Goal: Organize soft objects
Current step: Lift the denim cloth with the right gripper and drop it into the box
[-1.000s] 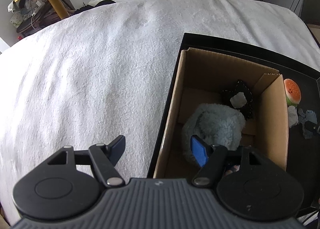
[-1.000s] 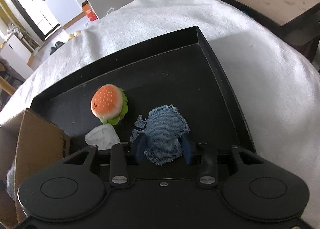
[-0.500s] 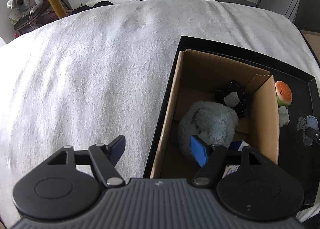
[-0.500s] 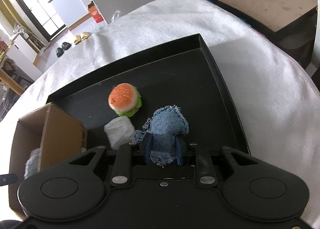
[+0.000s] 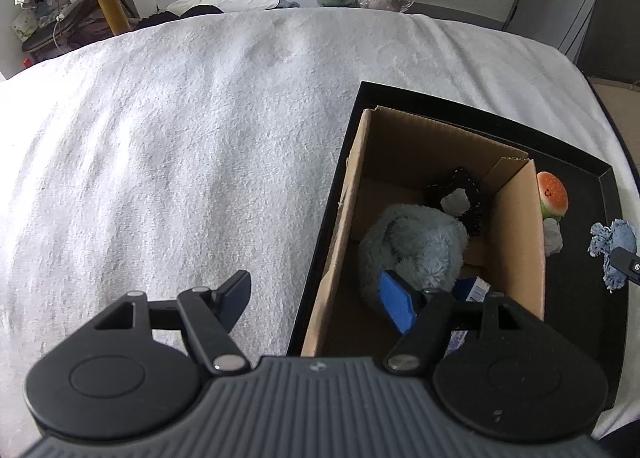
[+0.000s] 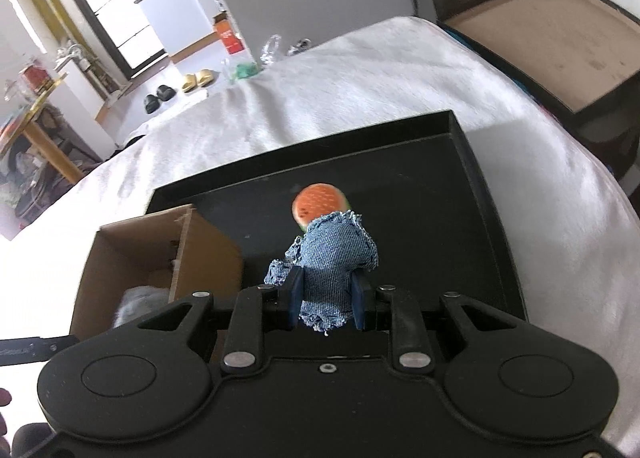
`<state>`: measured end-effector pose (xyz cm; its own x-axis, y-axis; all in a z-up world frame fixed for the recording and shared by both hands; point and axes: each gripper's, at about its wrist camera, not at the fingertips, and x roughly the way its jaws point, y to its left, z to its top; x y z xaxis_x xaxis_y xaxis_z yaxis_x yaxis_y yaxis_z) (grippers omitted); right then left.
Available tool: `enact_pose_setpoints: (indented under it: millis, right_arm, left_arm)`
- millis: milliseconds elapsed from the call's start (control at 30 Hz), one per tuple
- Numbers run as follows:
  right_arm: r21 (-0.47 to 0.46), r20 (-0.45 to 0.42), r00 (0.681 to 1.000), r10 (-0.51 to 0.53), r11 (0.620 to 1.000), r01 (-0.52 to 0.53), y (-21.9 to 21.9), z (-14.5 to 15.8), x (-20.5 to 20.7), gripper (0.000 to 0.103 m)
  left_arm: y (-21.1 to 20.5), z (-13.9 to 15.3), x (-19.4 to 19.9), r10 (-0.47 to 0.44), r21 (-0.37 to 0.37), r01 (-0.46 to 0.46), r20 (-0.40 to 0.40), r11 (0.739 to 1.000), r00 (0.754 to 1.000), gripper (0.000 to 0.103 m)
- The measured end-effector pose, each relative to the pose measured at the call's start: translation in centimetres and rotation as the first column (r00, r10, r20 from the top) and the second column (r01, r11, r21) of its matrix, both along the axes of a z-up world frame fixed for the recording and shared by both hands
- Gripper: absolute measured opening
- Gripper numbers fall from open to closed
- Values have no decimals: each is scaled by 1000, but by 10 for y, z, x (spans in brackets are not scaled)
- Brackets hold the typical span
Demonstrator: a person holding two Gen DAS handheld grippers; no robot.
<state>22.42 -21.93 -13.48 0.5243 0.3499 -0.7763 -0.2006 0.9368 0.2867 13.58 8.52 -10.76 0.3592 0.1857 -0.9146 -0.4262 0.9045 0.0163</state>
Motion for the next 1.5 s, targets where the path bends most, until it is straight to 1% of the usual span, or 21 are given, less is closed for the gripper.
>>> enact_pose_setpoints:
  millis: [267, 467, 733, 1067, 1100, 1133, 1167, 1200, 1267, 1367, 1500]
  right_arm:
    - [-9, 31, 999, 32, 999, -32, 18, 20, -13, 25]
    - [-19, 45, 996, 77, 997, -77, 35, 30, -20, 25]
    - [-35, 58, 992, 114, 993, -113, 56, 40, -27, 25]
    - [-59, 65, 985, 161, 986, -157, 84, 50, -35, 25]
    - [-59, 65, 985, 163, 986, -159, 86, 50, -36, 25]
    - [-58, 65, 984, 165, 985, -162, 89, 51, -36, 25]
    - [-57, 65, 984, 168, 985, -165, 91, 52, -36, 25]
    - [-58, 64, 983, 171, 984, -167, 93, 52, -37, 25]
    - [-60, 62, 982, 176, 983, -173, 98, 51, -37, 25]
    - [-62, 59, 981, 183, 982, -180, 104, 51, -38, 26]
    - [-70, 52, 979, 197, 979, -193, 113, 51, -38, 26]
  left_arm:
    - [4, 2, -7, -11, -25, 12, 30, 1000, 999, 70]
    - [9, 2, -10, -18, -50, 21, 48, 999, 999, 69]
    - [19, 0, -12, -17, -89, 24, 70, 996, 997, 68]
    - [25, -11, -12, -22, -148, 34, 81, 988, 996, 65]
    - [26, -12, -11, -24, -153, 37, 83, 988, 996, 62]
    - [26, -13, -11, -26, -160, 40, 87, 986, 996, 56]
    - [26, -14, -10, -29, -166, 43, 89, 985, 996, 48]
    - [27, -15, -10, -31, -174, 46, 91, 984, 995, 43]
    - [29, -16, -9, -23, -188, 41, 98, 981, 995, 24]
    - [33, -20, -7, -20, -218, 39, 93, 975, 995, 13]
    - [35, -23, -6, -19, -240, 40, 90, 970, 996, 12]
